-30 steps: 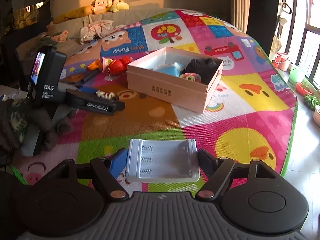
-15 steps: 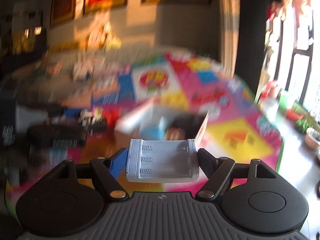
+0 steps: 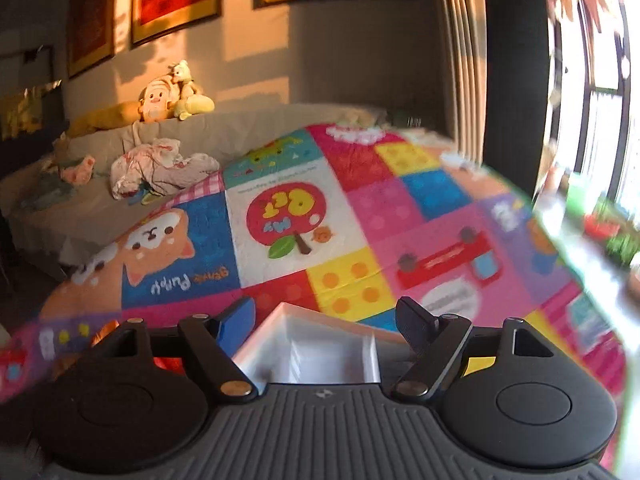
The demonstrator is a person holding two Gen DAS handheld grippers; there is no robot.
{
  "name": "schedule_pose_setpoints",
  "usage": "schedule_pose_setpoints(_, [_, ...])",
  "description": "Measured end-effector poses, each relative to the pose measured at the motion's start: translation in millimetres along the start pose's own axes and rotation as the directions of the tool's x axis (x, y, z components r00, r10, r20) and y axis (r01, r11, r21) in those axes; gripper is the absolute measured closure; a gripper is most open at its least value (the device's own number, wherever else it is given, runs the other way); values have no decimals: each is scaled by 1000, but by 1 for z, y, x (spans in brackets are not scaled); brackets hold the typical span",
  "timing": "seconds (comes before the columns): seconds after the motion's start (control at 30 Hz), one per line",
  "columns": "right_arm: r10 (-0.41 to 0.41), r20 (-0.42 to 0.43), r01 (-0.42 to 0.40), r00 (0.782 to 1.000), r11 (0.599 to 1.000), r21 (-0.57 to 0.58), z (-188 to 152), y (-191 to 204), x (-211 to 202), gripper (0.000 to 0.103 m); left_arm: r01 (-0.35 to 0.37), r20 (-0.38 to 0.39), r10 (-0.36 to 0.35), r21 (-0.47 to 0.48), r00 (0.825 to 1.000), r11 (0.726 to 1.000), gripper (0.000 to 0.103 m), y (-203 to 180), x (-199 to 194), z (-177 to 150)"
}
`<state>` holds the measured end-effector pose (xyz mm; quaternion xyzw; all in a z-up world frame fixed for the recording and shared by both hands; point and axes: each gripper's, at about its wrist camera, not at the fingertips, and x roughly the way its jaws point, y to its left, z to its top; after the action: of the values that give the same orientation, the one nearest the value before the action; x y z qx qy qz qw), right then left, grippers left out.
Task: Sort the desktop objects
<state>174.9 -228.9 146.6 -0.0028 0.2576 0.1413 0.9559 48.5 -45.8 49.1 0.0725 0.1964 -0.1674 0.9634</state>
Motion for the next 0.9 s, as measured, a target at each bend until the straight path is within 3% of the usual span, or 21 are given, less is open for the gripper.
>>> schedule_pose_setpoints(0.1, [29, -25, -28, 999, 998, 48, -2, 2, 17, 25, -72, -73, 68, -55, 995, 996, 4, 24, -16, -26])
schedule_pose_setpoints(0.2, [59, -66, -56, 996, 998, 36, -11, 18, 26, 25, -193, -169, 174, -107, 970, 975, 3, 49, -25, -46])
schedule_pose_setpoints(0.27, [93, -102, -90, 990, 996, 29, -15, 34, 34, 25, -242, -212, 201, -190, 956, 951, 3, 67, -34, -58])
schedule_pose_setpoints(0.37, [169, -166, -161, 972, 985, 56, -14, 61, 55, 22, -245, -238, 172, -322, 956, 914, 3, 85, -49, -73])
schedule_pose_setpoints(0.47, [221, -238, -211, 946, 975, 68, -13, 94, 82, 18, -239, -191, 180, -351, 965, 905, 3, 87, -63, -77])
schedule_pose_setpoints(0.53, [200, -290, -198, 936, 980, 36, -16, 119, 104, 18, -234, -178, 181, -346, 967, 908, 3, 86, -63, -77])
schedule_pose_setpoints(0.6, [124, -315, -140, 941, 990, -30, -21, 141, 125, 18, -232, -169, 184, -333, 968, 914, 3, 83, -58, -74])
schedule_pose_setpoints(0.67, [13, -330, -54, 944, 992, -117, -26, 161, 147, 22, -230, -157, 187, -327, 970, 917, 3, 80, -59, -73])
schedule_pose_setpoints(0.73, [-31, -352, -29, 935, 986, -163, -32, 170, 160, 31, -230, -152, 188, -332, 970, 915, 3, 80, -58, -73])
schedule_pose_setpoints(0.8, [-19, -389, -53, 921, 984, -173, -37, 171, 165, 50, -226, -152, 184, -342, 971, 912, 3, 82, -58, -73])
schedule_pose_setpoints(0.9, [34, -432, -133, 901, 971, -200, -46, 175, 149, 57, -215, -152, 171, -355, 974, 910, 3, 85, -58, -74])
